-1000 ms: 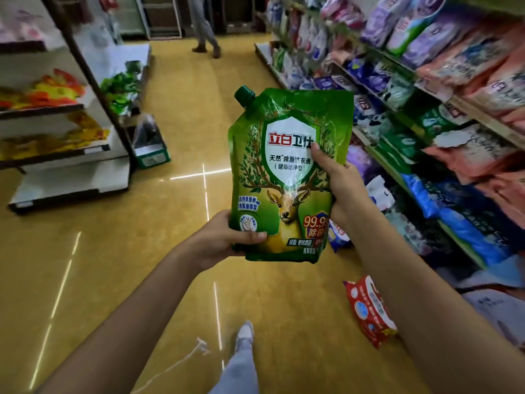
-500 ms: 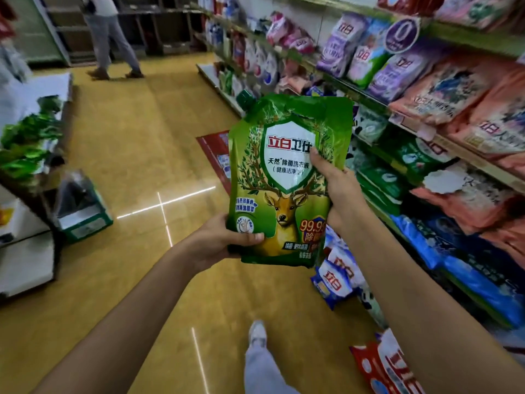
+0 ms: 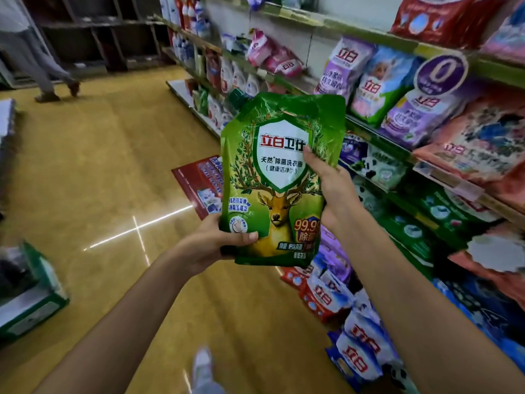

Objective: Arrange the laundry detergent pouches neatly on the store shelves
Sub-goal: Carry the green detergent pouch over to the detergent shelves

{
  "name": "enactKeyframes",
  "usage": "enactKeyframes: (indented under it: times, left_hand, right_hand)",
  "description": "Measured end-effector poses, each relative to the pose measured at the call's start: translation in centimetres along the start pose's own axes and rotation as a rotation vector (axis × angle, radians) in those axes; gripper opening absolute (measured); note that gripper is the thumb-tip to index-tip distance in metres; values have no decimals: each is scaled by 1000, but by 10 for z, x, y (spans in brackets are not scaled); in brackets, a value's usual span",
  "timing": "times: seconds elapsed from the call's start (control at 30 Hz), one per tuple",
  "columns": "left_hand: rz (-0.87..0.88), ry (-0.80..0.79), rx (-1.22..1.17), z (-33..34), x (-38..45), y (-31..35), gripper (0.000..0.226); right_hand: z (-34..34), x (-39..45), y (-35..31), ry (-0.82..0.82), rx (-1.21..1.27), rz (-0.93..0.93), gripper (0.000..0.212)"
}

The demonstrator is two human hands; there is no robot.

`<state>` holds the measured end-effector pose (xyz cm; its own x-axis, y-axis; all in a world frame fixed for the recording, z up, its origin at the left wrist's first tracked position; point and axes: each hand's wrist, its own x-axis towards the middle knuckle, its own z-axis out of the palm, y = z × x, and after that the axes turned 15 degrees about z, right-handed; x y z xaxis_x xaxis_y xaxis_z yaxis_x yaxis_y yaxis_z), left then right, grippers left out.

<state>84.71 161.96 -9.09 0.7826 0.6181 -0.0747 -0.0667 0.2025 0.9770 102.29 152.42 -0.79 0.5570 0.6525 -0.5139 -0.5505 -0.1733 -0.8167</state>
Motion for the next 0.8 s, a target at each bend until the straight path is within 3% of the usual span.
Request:
enactKeyframes:
  times: [0.1, 0.27, 0.43, 0.67, 0.8]
  left_hand:
    - [2, -66, 6, -47, 72, 14, 64]
    - [-15, -156, 51, -122, 190, 50, 49]
    - [-20, -231, 105, -180, 303, 89, 43]
    - [-26, -316, 94, -212, 464, 108, 46]
    - [-2, -359, 117, -210, 556, 122, 33]
  right_hand:
    - [38, 62, -21, 39, 37, -27, 20]
    - [108, 149, -63, 102, 153, -88, 30]
    - [166, 233, -111, 176, 208, -120, 22]
    - [194, 359, -181, 248, 246, -202, 18]
    - [195, 428, -230, 270, 272, -254, 21]
